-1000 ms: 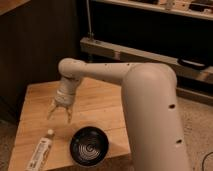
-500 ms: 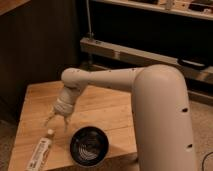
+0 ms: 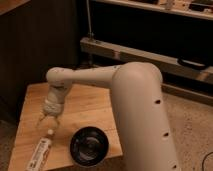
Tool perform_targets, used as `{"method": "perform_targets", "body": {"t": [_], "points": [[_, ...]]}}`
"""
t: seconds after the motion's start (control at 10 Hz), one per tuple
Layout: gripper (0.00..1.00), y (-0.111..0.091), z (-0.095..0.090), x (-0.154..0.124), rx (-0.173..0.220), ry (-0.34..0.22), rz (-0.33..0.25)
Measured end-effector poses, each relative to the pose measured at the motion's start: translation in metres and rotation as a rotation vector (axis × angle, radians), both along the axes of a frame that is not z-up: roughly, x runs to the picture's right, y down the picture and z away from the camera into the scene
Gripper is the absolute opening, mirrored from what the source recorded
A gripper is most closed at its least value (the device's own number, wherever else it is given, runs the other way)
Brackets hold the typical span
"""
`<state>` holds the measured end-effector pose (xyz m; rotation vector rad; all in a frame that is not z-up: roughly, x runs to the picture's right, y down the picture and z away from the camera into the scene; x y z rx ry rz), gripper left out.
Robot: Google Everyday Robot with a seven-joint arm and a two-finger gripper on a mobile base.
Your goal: Place the bottle in the ceramic bowl
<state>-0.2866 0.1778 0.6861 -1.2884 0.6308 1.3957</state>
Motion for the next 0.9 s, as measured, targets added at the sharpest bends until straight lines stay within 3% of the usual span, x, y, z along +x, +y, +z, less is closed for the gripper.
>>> {"method": "perform_targets", "body": {"t": [0.5,0.9], "points": [[0.65,0.032,0.044,0.001,-0.064,0.041,-0.046],[0.65,0.044,0.07,0.004,-0.121,0.013,-0.024]]}}
